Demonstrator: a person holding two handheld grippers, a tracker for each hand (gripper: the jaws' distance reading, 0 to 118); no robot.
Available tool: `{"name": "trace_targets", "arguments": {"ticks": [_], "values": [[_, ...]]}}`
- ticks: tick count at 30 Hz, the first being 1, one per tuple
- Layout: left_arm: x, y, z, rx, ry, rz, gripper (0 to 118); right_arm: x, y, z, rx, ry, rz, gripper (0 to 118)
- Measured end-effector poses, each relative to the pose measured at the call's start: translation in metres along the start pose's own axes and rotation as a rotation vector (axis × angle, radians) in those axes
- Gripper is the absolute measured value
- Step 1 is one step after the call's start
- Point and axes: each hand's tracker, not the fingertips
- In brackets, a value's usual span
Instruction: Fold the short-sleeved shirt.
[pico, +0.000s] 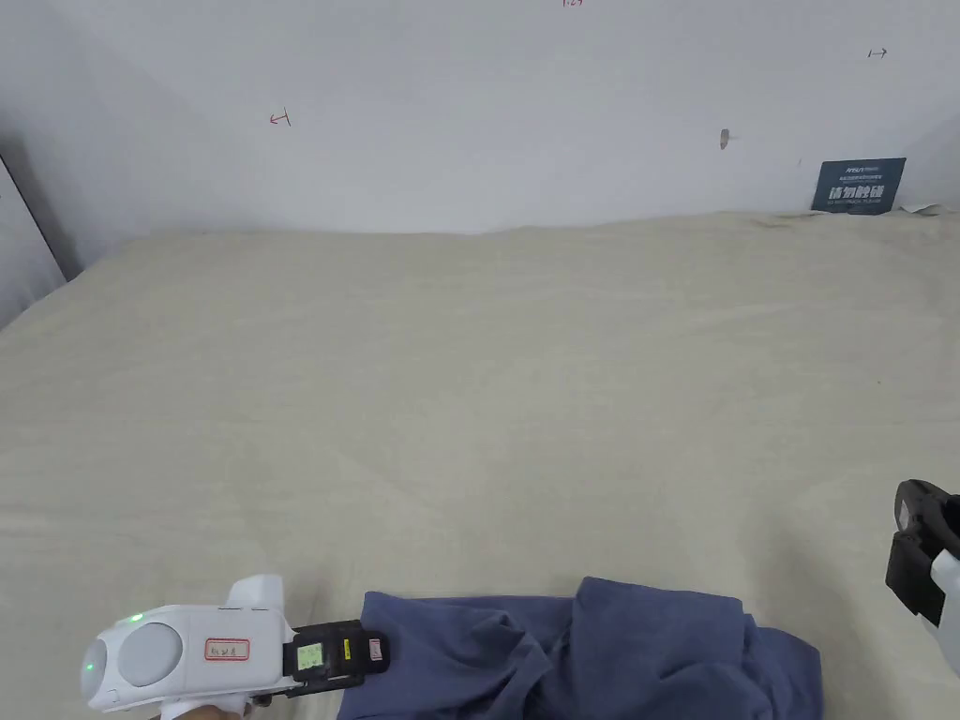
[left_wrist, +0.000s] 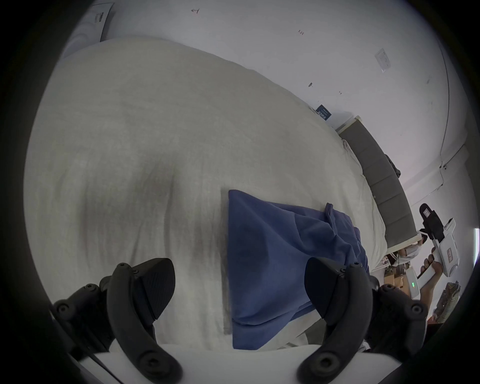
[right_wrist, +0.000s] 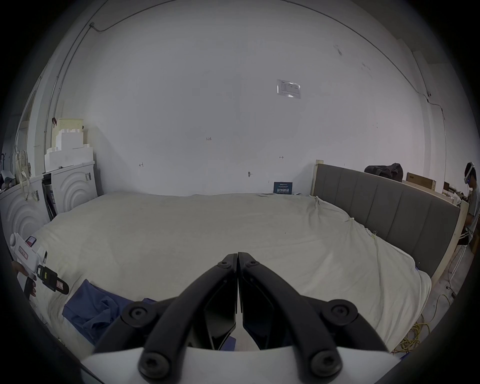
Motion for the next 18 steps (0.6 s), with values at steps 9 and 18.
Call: {"name": "trace_targets", "arguments": {"ticks": [9,18], "values": [[0.023,-0.003,-0.034,-0.078,0.000,-0.068,94,0.003,0.005,0.000,-0.002,-0.004,0.011,0],[0.033,-0.001,-0.038,-0.113,0.010,-0.127,57,0.006,0.010,0.001,0.009,-0.004,0.015,0]]}}
